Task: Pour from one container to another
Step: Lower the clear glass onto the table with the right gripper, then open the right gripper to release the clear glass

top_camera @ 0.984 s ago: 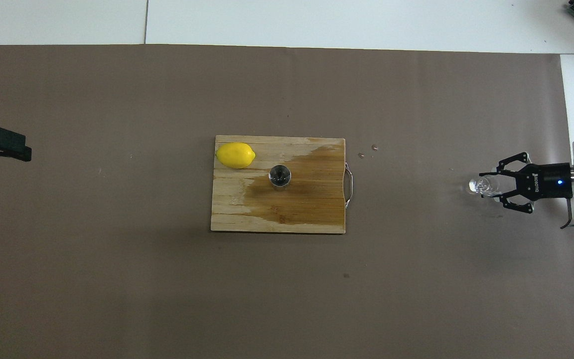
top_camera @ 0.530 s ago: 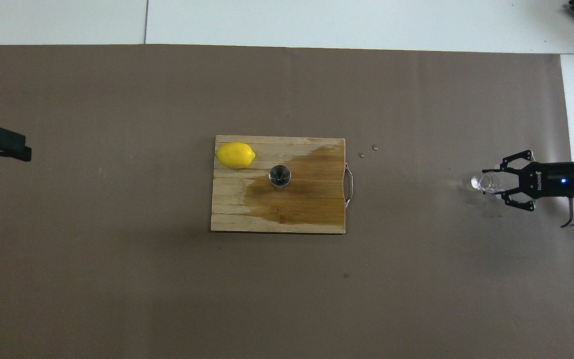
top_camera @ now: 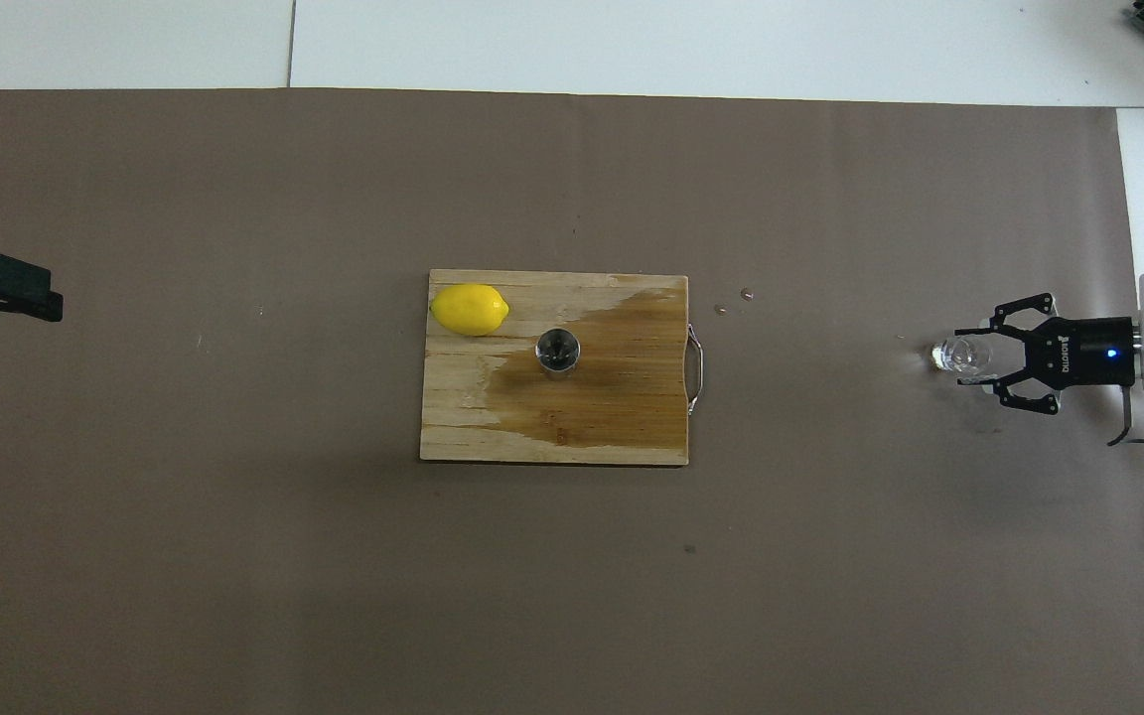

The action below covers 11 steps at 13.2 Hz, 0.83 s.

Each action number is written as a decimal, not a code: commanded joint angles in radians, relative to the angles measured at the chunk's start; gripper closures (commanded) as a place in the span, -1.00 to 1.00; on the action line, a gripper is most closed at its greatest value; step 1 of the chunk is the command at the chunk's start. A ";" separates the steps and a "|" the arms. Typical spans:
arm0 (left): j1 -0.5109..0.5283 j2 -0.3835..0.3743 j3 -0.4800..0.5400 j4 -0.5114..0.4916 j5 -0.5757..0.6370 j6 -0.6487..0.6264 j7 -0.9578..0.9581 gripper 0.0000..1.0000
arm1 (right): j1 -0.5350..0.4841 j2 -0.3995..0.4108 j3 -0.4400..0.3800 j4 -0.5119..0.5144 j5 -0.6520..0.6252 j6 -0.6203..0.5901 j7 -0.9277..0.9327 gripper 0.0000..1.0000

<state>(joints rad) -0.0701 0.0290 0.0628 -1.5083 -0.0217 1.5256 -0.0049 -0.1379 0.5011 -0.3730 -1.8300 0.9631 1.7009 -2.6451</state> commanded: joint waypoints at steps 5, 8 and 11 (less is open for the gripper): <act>0.004 -0.021 -0.003 -0.020 0.003 -0.007 0.003 -1.00 | 0.004 -0.019 0.005 0.035 0.045 -0.018 0.081 -1.00; 0.004 -0.021 -0.003 -0.020 0.003 -0.007 0.003 -1.00 | 0.015 -0.064 0.011 0.066 0.026 -0.010 0.265 -1.00; 0.004 -0.021 -0.001 -0.020 0.003 -0.007 0.003 -1.00 | 0.041 -0.102 0.038 0.116 -0.023 0.000 0.494 -1.00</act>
<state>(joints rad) -0.0701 0.0290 0.0628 -1.5083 -0.0217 1.5255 -0.0049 -0.1048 0.4269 -0.3609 -1.7418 0.9782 1.6976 -2.2842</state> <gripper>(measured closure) 0.000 0.000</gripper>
